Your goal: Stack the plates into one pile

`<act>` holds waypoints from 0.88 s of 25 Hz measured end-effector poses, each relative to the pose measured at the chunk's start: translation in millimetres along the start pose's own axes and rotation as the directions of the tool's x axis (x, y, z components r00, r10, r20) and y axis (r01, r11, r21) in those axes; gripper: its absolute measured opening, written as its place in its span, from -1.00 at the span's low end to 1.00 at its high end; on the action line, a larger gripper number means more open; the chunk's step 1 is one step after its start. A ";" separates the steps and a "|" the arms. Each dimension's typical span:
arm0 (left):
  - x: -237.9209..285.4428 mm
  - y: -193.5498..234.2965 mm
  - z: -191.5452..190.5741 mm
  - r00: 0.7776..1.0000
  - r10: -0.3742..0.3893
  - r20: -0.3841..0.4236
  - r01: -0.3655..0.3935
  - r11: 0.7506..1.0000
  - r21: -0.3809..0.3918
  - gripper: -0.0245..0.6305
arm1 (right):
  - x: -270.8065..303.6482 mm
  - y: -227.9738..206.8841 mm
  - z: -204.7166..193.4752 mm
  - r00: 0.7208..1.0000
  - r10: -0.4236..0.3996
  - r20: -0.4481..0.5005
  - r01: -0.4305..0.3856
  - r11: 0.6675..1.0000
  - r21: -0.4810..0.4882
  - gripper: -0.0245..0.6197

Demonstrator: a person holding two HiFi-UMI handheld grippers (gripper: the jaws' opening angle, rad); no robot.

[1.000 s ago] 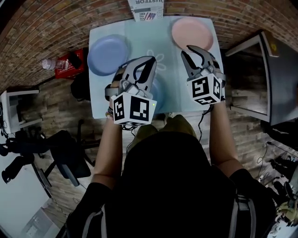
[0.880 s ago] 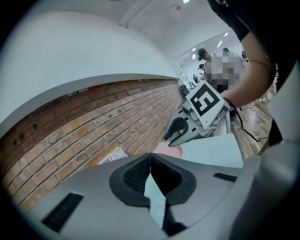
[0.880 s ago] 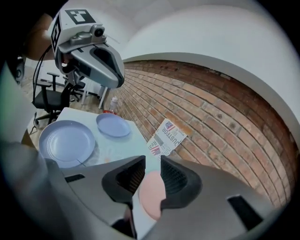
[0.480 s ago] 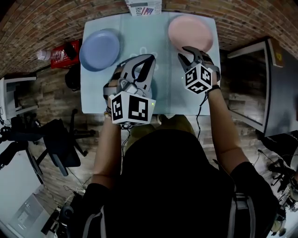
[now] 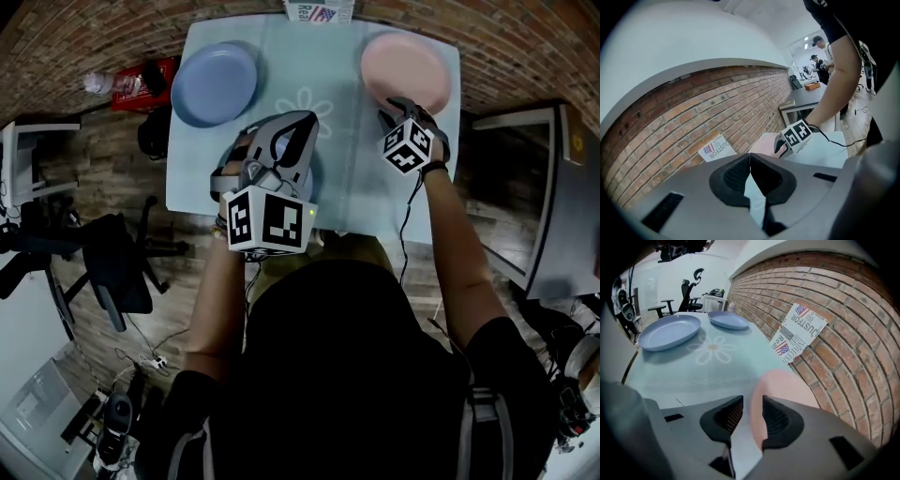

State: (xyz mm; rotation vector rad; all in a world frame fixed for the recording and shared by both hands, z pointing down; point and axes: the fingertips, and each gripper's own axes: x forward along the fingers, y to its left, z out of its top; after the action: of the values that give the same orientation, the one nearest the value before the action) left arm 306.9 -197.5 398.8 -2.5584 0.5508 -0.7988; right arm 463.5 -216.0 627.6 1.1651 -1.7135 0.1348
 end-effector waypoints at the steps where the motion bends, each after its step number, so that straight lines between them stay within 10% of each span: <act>1: -0.8 1.2 -2.3 1.000 0.003 -0.005 -0.003 1.000 0.000 -0.85 | 4.8 -0.2 -2.8 1.000 0.002 -0.011 -0.002 1.000 -0.001 -0.53; 16: -11.6 15.5 -23.6 0.998 0.029 -0.057 -0.031 0.999 -0.031 -0.85 | 38.0 -2.7 -27.9 0.995 0.045 -0.089 -0.039 0.997 0.065 -0.53; 22: -12.5 14.9 -21.3 0.998 0.034 -0.050 -0.035 0.999 -0.032 -0.85 | 37.3 -1.5 -28.1 0.992 -0.008 -0.126 -0.002 0.997 -0.080 -0.73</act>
State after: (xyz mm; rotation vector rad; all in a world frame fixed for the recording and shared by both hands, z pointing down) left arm 280.9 -209.5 402.2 -2.5577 0.6266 -0.8493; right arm 482.7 -224.3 669.4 1.0776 -1.5916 0.1346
